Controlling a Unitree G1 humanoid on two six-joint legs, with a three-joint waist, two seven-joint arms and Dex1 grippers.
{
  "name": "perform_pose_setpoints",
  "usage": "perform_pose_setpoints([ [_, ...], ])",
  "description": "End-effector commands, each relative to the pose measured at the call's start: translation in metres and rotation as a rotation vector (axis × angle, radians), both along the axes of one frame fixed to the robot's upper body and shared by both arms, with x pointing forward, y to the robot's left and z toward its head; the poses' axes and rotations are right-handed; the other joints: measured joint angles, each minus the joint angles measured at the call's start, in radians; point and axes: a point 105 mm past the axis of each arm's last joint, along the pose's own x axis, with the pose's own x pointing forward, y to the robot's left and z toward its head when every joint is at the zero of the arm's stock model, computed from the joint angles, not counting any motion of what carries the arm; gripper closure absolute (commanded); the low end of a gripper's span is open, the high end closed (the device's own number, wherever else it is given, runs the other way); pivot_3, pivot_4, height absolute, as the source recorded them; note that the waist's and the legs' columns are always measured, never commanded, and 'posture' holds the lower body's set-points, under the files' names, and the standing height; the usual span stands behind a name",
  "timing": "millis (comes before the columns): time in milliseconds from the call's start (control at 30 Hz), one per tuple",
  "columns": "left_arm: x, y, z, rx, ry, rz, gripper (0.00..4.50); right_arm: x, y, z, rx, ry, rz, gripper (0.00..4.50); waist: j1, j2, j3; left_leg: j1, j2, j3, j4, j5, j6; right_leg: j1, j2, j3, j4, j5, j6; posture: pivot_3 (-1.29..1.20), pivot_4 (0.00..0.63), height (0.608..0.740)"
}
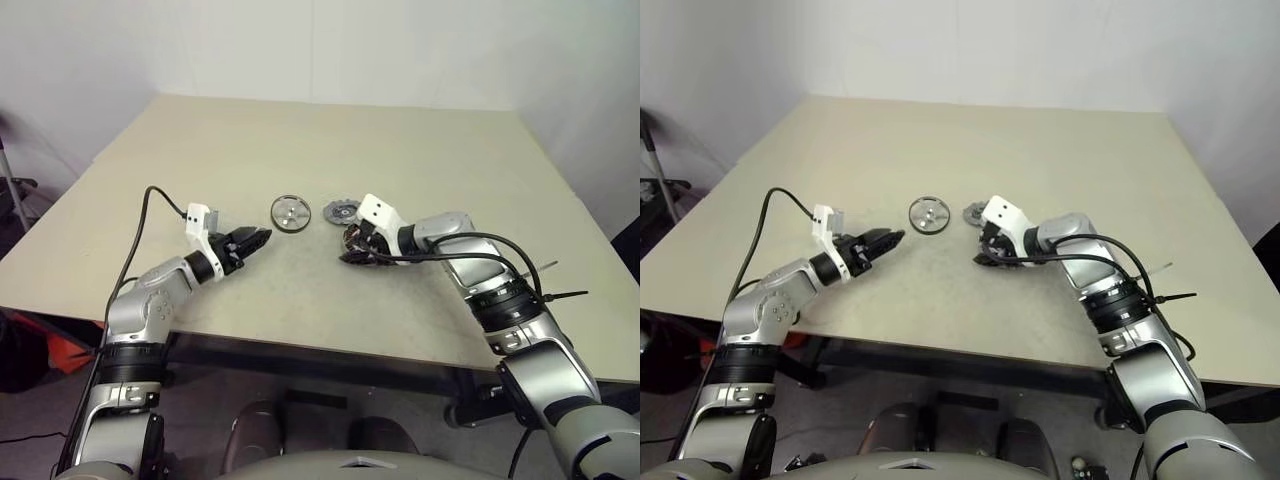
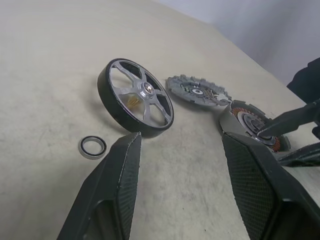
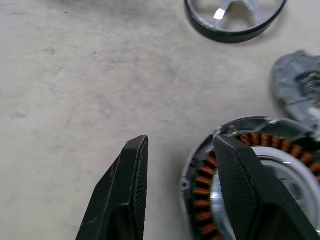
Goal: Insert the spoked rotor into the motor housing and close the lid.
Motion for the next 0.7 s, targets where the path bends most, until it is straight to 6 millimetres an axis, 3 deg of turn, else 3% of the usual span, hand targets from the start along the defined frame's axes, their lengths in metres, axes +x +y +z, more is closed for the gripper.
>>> perform_pose_setpoints([
  [33,0.002,0.001,0.012,-0.032,-0.035,0.010,1.74,0.002,-0.001,0.033,0.041,-0.143,0.033,2.42,0.000,0.000,0.000,0.000,0.000,0.000,0.000,0.000,0.000,0.000,0.000,0.000,0.000,0.000,0.000,0.00,0.000,0.740],
  [167,0.010,0.013,0.005,-0.032,-0.008,0.104,1.74,0.006,-0.009,0.055,0.096,-0.301,0.008,2.42,0.000,0.000,0.000,0.000,0.000,0.000,0.000,0.000,0.000,0.000,0.000,0.000,0.000,0.000,0.000,0.00,0.000,0.740],
  [333,0.025,0.028,-0.005,0.157,-0.088,0.231,1.74,0.018,-0.029,0.078,0.254,-0.391,-0.199,2.42,-0.001,0.000,0.000,0.002,0.000,0.000,0.000,0.000,0.000,0.001,0.000,0.000,0.001,0.000,0.000,0.00,0.000,0.740],
  [567,0.029,0.007,-0.029,0.364,-0.195,0.158,1.74,0.010,-0.032,0.066,0.264,-0.392,-0.246,2.42,0.000,0.000,0.000,0.003,0.000,-0.001,0.000,0.000,0.001,0.004,0.000,0.000,-0.002,0.001,0.001,0.00,0.000,0.740],
  [700,0.030,-0.001,-0.038,0.398,-0.202,0.132,1.74,0.009,-0.035,0.068,0.263,-0.401,-0.256,2.42,0.000,0.000,0.000,0.004,0.000,-0.001,0.000,0.000,0.000,0.004,0.000,0.000,-0.001,0.001,0.001,0.00,0.000,0.740],
])
